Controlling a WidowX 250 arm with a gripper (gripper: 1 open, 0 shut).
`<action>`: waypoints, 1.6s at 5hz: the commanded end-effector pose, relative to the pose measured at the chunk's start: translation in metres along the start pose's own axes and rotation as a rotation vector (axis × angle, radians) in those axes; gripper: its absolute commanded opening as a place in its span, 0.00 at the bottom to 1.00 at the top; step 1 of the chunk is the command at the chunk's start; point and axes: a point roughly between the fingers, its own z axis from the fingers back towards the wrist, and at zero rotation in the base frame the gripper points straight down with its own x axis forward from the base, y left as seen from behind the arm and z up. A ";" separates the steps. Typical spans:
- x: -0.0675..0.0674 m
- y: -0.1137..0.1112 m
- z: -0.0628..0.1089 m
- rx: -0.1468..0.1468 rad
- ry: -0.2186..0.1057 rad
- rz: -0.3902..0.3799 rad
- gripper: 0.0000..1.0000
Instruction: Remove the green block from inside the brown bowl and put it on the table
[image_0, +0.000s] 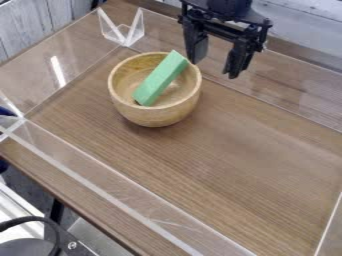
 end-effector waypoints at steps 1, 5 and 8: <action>0.008 0.005 -0.007 -0.007 -0.004 0.015 1.00; -0.026 0.089 -0.046 0.021 0.042 0.061 1.00; 0.006 0.094 -0.063 0.069 0.072 0.065 1.00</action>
